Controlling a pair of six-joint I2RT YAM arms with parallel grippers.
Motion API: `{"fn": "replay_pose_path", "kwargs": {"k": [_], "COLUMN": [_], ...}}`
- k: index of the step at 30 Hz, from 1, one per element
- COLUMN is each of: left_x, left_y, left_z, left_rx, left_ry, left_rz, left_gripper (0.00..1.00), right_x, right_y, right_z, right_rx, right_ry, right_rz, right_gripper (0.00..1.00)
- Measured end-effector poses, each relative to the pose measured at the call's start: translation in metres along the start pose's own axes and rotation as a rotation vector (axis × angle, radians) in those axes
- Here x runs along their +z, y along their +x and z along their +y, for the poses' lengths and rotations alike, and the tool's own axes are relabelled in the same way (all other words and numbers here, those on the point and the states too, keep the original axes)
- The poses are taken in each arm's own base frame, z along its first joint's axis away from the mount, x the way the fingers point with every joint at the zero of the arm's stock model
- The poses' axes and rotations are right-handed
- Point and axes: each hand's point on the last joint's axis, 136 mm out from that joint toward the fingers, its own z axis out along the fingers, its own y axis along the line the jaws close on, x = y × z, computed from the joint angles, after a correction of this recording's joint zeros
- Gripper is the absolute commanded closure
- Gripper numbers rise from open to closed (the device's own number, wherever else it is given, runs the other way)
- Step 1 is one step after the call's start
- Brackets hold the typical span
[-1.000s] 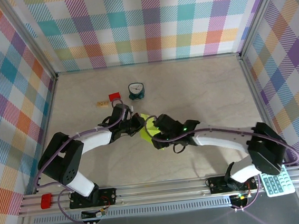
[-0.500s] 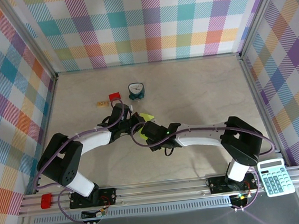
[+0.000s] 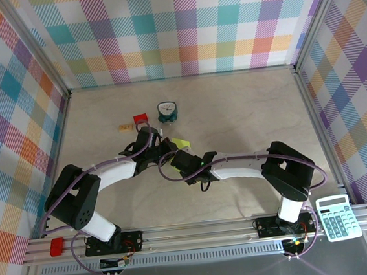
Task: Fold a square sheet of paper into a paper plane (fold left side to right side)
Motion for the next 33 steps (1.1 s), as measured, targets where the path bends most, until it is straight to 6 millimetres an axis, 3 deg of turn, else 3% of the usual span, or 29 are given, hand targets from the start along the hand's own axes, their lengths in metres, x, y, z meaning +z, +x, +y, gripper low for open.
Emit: {"fn": "replay_pose_path", "kwargs": {"k": [4,10,13,17,21,28,30,33], "left_x": [0.000,0.000,0.000,-0.005,-0.027,-0.085,-0.093,-0.093], "left_y": [0.000,0.000,0.001,-0.002,-0.019,-0.074,-0.078,-0.067], "left_z": [0.000,0.000,0.000,0.001,-0.001,0.002,0.006,0.010], "left_rx": [0.000,0.004,0.019,0.058,0.075,0.041,0.042,0.055], "left_ry": [0.000,0.000,-0.001,-0.020,-0.003,0.070,0.072,0.077], "left_rz": [0.000,0.000,0.006,0.015,-0.013,-0.136,-0.139,-0.096], "left_gripper": [1.00,1.00,0.90,0.71,0.60,0.56,0.56,0.55], "right_x": [0.001,0.002,0.003,0.003,0.005,0.009,0.010,0.009], "right_y": [-0.002,-0.003,-0.002,-0.002,-0.001,0.002,0.004,0.007], "right_z": [0.001,0.001,0.001,0.000,0.000,-0.001,-0.002,-0.004], "right_rx": [-0.006,-0.011,-0.010,-0.008,-0.001,0.038,0.069,0.131], "right_ry": [0.002,0.004,0.007,0.007,-0.012,-0.111,-0.164,-0.273], "right_rz": [-0.005,-0.003,-0.001,0.002,0.014,0.074,0.103,0.141], "right_gripper": [0.69,0.93,0.99,1.00,1.00,1.00,1.00,1.00]}}
